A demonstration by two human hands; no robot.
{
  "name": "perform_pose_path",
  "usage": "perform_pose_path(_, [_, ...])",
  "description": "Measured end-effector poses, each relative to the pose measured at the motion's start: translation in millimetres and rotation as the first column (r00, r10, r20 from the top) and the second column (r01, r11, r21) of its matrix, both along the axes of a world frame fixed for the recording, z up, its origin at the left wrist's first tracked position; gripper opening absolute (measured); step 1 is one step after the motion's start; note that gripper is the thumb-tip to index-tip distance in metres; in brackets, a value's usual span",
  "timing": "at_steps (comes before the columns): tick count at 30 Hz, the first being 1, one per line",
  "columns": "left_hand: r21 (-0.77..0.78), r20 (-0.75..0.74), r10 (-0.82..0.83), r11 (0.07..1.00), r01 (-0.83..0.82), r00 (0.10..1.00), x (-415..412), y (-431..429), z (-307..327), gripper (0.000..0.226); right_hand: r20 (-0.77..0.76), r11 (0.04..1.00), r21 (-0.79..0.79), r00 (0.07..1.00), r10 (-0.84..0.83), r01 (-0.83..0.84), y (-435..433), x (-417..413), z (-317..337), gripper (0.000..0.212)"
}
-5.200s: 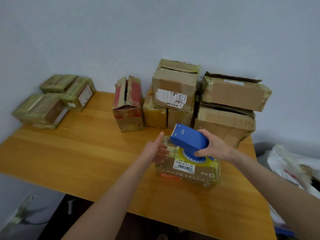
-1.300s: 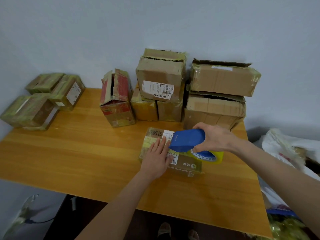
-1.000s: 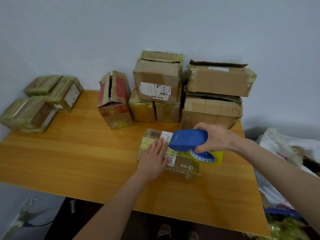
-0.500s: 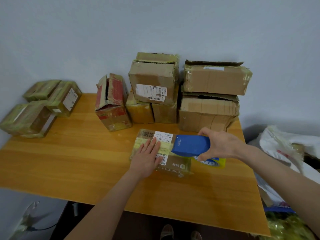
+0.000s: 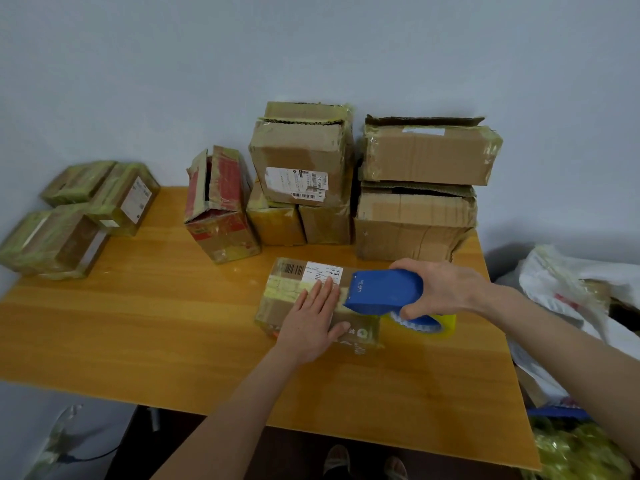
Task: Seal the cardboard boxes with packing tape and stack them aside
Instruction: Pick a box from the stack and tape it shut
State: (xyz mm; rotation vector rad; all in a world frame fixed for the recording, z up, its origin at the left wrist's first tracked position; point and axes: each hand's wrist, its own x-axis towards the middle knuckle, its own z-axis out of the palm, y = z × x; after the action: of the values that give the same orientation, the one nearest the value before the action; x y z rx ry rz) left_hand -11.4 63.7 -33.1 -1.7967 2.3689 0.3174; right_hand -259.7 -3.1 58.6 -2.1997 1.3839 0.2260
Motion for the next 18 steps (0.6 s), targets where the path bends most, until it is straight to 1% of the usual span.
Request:
perform_pose_path(3, [0.005, 0.0, -0.009, 1.0, 0.009, 1.0, 3.3, -0.7, -3.1, 0.085, 0.035, 0.992, 0.107, 0.997, -0.071, 0.067, -4.0, -29.6, 2.7, 0.06])
perform_pose_path(5, [0.005, 0.003, -0.01, 1.0, 0.01, 1.0, 2.8, -2.5, -7.1, 0.095, 0.016, 0.984, 0.15, 0.995, -0.101, 0.098, -0.4, -41.2, -1.2, 0.059])
perform_pose_path(8, [0.007, -0.002, -0.015, 1.0, 0.015, 1.0, 2.7, -3.3, -9.0, 0.102, -0.039, 0.987, 0.123, 0.995, -0.097, 0.101, 6.6, -37.1, -10.7, 0.064])
perform_pose_path(12, [0.016, 0.015, -0.032, 0.999, 0.032, 0.999, 10.5, -6.5, -5.3, 0.102, -0.038, 0.989, 0.097, 0.993, -0.111, 0.115, 11.8, -31.6, -19.2, 0.067])
perform_pose_path(15, [-0.015, 0.045, -0.021, 1.0, 0.022, 0.999, 2.4, -3.4, 0.3, 0.099, -0.038, 0.992, 0.066, 0.993, -0.107, 0.11, 17.0, -29.6, -22.0, 0.067])
perform_pose_path(18, [-0.013, 0.045, -0.086, 0.996, 0.087, 0.995, -25.2, 4.5, -0.3, 0.097, -0.017, 0.991, 0.074, 0.994, -0.106, 0.107, 19.9, -31.1, -23.5, 0.07])
